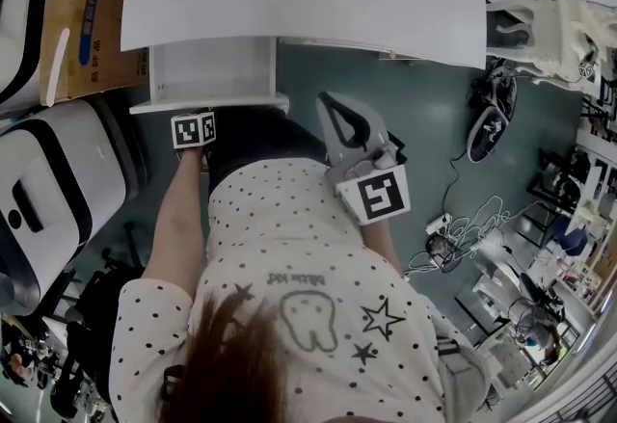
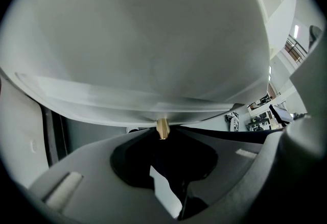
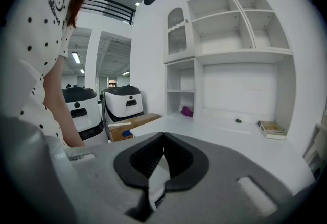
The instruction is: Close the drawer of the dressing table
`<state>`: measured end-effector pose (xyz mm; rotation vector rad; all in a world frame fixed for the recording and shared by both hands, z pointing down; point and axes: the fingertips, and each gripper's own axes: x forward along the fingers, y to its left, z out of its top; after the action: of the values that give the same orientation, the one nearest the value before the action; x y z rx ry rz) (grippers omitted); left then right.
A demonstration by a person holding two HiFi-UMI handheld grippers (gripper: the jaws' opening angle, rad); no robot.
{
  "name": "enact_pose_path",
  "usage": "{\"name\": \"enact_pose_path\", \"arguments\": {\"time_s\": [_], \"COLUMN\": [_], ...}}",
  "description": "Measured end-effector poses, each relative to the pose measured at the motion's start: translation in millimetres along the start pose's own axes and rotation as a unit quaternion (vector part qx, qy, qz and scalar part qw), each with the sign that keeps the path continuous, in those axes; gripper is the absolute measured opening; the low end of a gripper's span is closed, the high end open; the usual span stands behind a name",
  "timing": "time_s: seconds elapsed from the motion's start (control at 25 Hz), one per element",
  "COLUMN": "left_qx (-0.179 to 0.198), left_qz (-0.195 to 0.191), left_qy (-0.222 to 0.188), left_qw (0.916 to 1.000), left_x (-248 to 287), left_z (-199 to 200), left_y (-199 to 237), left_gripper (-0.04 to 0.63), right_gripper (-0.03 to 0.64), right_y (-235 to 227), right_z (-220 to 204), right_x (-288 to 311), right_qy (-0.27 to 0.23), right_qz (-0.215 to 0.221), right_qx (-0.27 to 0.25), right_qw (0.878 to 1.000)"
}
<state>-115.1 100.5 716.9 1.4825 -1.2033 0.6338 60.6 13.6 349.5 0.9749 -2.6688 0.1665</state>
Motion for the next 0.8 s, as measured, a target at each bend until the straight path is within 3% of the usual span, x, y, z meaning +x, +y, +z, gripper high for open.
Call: {"name": "enact_pose_path", "arguments": {"time_s": [0.8], "left_qx": [-0.009], "left_qz": [0.01], "left_qy": [-0.002], "left_qw": [0.9999], "left_x": [3.1], "left_z": [12.0], "left_y": [1.3], "left_gripper": [0.092], "right_gripper": [-0.002], "right_y": [-14.0], "right_z": [-1.9], "right_x": [5.9], "right_qy": [0.004], "right_qz": [0.0], "right_qx": [0.006], "right_qw": [1.0]}}
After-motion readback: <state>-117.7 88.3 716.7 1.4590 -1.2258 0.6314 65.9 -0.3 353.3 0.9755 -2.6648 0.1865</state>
